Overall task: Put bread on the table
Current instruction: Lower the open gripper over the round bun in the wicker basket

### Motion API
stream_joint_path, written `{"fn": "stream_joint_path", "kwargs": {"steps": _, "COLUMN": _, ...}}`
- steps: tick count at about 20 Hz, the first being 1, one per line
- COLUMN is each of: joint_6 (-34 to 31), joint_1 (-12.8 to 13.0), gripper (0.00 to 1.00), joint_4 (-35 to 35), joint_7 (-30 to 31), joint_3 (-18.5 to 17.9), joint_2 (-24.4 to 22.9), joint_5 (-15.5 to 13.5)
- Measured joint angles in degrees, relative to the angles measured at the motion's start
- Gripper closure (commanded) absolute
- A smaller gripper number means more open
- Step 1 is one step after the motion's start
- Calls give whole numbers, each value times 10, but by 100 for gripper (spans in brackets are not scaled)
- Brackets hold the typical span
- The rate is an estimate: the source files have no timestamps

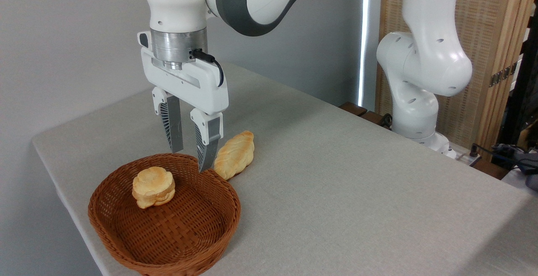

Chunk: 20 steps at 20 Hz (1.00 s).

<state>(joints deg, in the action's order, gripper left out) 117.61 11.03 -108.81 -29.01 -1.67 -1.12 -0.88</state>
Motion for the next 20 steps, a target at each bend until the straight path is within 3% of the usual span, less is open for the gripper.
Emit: {"fn": "stream_joint_path", "kwargs": {"steps": 20, "joint_6": -2, "joint_1": -5, "gripper": 0, "joint_4": -1, "joint_7": 0, "joint_3": 8, "joint_2": -2, "joint_5": 0}}
